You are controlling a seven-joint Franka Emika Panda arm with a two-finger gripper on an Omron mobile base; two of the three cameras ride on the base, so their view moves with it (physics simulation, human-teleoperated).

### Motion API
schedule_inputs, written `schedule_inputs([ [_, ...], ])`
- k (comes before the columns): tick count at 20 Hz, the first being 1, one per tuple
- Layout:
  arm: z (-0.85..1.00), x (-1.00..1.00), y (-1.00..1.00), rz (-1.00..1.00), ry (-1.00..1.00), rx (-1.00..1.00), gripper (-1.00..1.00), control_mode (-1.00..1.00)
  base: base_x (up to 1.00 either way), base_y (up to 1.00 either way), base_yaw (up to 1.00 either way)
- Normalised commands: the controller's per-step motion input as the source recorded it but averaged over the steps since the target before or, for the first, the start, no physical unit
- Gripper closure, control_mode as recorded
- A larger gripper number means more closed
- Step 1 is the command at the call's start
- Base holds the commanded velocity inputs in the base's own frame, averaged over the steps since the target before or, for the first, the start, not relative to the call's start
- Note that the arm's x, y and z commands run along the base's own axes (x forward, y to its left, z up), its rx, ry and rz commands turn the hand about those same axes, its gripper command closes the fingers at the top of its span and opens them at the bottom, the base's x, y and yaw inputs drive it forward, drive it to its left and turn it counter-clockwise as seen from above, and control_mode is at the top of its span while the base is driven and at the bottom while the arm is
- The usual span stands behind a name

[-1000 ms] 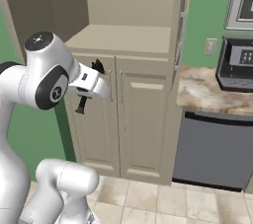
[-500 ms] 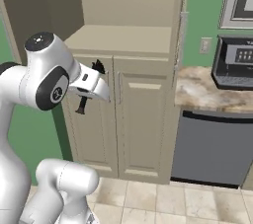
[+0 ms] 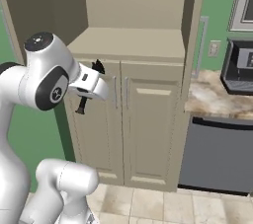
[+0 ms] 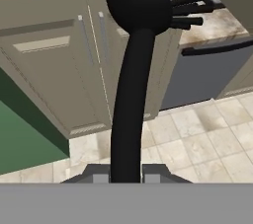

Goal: Pick up the dish brush and bar soap from the sink, and place them back in the cabinet, and close the cabinet doors.

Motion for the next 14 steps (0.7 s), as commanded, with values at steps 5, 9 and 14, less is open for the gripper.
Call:
schedule_inputs([
  [5, 0.00, 0.00, 0.00, 0.00, 0.00, 0.00, 1.00, 1.00, 0.40, 0.12, 0.01],
  [9, 0.00, 0.00, 0.00, 0.00, 0.00, 0.00, 1.00, 1.00, 0.29, 0.00, 0.06],
  [14, 0.00, 0.00, 0.00, 0.00, 0.00, 0.00, 1.00, 1.00, 0.19, 0.00, 0.06],
])
